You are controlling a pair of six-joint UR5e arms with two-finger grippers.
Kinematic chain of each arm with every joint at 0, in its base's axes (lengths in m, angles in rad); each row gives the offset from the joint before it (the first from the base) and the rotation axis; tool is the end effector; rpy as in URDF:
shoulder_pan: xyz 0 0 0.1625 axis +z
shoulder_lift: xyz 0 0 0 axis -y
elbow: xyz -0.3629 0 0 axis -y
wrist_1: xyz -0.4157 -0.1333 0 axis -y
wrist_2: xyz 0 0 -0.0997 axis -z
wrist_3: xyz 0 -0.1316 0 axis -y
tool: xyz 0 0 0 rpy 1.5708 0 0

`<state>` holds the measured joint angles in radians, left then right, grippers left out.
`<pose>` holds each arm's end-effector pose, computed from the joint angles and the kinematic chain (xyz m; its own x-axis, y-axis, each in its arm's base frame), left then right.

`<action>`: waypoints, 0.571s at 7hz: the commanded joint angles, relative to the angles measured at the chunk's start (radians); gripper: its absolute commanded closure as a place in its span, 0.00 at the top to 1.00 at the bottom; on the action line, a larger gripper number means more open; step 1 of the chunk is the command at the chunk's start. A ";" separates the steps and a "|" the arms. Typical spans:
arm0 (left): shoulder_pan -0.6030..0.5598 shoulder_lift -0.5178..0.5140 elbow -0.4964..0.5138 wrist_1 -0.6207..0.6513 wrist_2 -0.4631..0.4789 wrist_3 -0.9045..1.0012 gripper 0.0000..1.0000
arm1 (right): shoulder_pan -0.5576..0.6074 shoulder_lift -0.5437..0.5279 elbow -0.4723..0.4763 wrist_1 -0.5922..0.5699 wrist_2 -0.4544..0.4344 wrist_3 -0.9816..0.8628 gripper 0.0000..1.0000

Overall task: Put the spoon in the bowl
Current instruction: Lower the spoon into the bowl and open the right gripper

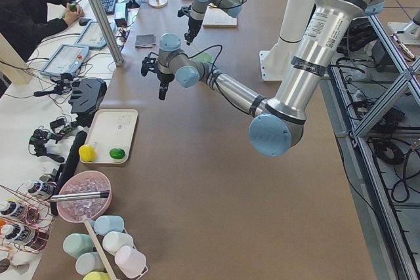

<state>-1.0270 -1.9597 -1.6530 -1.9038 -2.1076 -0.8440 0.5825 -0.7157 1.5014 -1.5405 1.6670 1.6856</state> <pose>0.2843 -0.5978 0.3163 0.6303 0.0612 -0.7740 0.1686 0.9623 0.2134 -0.5444 -0.5031 0.1237 0.5124 0.4741 0.7161 -0.5515 0.8208 -0.1488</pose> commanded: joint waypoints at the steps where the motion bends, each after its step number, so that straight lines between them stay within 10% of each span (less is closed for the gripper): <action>1: -0.008 0.005 0.006 -0.003 -0.008 0.011 0.98 | -0.001 0.027 -0.053 0.006 -0.054 -0.004 0.00; 4: -0.021 0.005 0.013 -0.001 -0.008 0.010 0.98 | -0.024 0.042 -0.109 0.089 -0.067 -0.001 0.00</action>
<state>-1.0428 -1.9544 -1.6413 -1.9063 -2.1153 -0.8334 0.5680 -0.6786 1.4003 -1.4673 1.6019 1.6820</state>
